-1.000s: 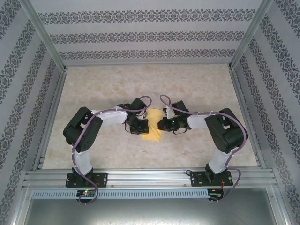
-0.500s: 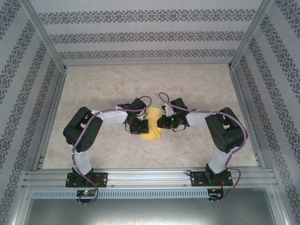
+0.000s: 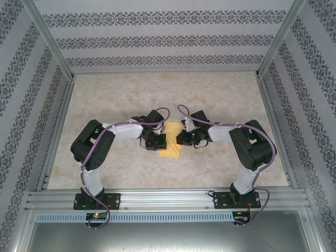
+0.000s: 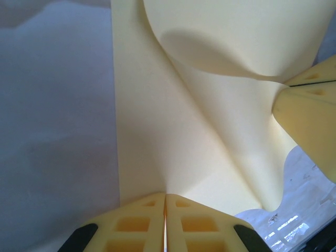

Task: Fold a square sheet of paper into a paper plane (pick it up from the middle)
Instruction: Fold the triangle a second time at the center of the table.

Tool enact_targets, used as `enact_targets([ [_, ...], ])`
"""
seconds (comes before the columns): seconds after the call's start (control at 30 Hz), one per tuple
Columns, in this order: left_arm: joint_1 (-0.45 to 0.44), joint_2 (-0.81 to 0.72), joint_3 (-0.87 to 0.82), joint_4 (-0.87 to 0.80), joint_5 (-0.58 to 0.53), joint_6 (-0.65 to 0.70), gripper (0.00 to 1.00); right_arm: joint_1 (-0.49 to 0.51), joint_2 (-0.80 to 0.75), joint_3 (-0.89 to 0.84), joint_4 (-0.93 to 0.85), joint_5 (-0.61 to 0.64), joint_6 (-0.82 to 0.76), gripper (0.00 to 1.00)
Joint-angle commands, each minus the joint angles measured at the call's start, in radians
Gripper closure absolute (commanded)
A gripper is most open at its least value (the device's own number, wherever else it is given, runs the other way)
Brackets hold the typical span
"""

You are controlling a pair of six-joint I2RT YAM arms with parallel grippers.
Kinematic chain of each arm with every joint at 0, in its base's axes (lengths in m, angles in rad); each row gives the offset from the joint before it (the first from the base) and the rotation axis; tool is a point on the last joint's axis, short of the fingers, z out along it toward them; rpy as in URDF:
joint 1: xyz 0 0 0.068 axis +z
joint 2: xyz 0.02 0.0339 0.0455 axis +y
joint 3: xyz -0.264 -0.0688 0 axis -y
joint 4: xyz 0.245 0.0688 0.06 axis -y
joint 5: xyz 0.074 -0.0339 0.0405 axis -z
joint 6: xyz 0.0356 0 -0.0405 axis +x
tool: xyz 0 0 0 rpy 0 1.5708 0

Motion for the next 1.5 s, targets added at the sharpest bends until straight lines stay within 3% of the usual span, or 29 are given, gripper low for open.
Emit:
enact_targets([
  [0.0,-0.009,0.000,0.020,-0.030,-0.013,0.020,0.89,0.013,0.024,0.025,-0.029,0.017,-0.024,0.93],
  [0.2,-0.008,-0.085,0.009,-0.003,-0.044,0.009,0.88,0.014,0.034,0.026,-0.045,0.026,-0.033,0.93],
  [0.4,0.009,-0.158,0.005,0.066,-0.069,-0.060,0.96,0.014,0.034,0.024,-0.044,0.028,-0.033,0.93],
  [0.63,0.027,-0.082,-0.036,0.322,0.085,-0.231,0.99,0.012,0.033,0.022,-0.045,0.025,-0.035,0.93],
  [0.97,0.028,0.015,-0.093,0.512,0.117,-0.357,1.00,0.013,0.031,0.021,-0.044,0.022,-0.036,0.93],
  [1.47,0.028,0.078,-0.102,0.468,0.090,-0.355,1.00,0.012,0.035,0.025,-0.047,0.013,-0.037,0.93],
])
